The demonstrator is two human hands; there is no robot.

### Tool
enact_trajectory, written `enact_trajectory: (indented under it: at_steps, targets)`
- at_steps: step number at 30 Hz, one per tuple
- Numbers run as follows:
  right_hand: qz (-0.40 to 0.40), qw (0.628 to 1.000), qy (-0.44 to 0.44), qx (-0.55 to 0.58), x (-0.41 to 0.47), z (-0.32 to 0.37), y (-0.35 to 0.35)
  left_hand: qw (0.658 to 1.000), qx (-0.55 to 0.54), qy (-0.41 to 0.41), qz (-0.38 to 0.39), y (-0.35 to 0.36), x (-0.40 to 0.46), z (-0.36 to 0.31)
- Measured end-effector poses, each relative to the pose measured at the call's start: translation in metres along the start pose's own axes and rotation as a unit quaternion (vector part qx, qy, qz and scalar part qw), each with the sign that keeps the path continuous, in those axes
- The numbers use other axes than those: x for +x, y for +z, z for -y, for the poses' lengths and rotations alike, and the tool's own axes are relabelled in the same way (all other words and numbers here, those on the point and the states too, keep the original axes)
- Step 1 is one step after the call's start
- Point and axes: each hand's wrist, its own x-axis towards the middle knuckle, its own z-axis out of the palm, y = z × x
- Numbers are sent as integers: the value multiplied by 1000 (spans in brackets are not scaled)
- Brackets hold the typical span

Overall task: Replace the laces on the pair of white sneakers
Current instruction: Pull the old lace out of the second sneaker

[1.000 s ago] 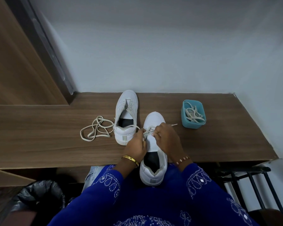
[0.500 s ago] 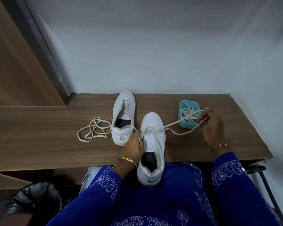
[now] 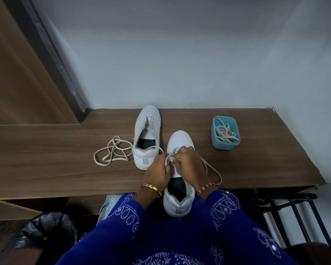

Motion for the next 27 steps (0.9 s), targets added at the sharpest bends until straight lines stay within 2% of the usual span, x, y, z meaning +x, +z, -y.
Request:
enact_trajectory:
  at_steps: [2,3,5,7,8,10,13,14,16,20,23,27]
  targets:
    - [-19,991,46,128,2,-6,-11,1000,0,-1,-3,0,0,0]
    - [-45,973,104,202,1,-13,-20,1000,-2,-4,-3,2,1,0]
    - [-109,914,243,306,2,-27,-44,1000,-6,-11,-6,2,0,0]
    - [-180,865,316,346,0,-46,-66,1000,-10,-8,-8,3,0,1]
    - [-193,859,330,340,-1,-57,-73,1000,-8,-5,-8,3,0,2]
    - [-139,882,346,289,-4,-74,-78,1000,-3,-3,-8,3,0,3]
    - [34,923,357,140,-16,-83,-64,1000,-4,-4,-14,3,0,1]
    - [60,932,350,75,-20,-79,-59,1000,-8,-3,-15,3,0,2]
    - [58,948,312,7,-23,-59,-47,1000,-18,0,-18,4,2,3]
    - [130,958,232,107,-25,-6,-25,999,-29,-14,-17,1,6,3]
    - [89,977,182,72,-33,3,-15,999,-30,-11,-15,-1,7,3]
    - [94,960,216,153,-31,-17,-23,997,-72,-21,-33,-2,7,4]
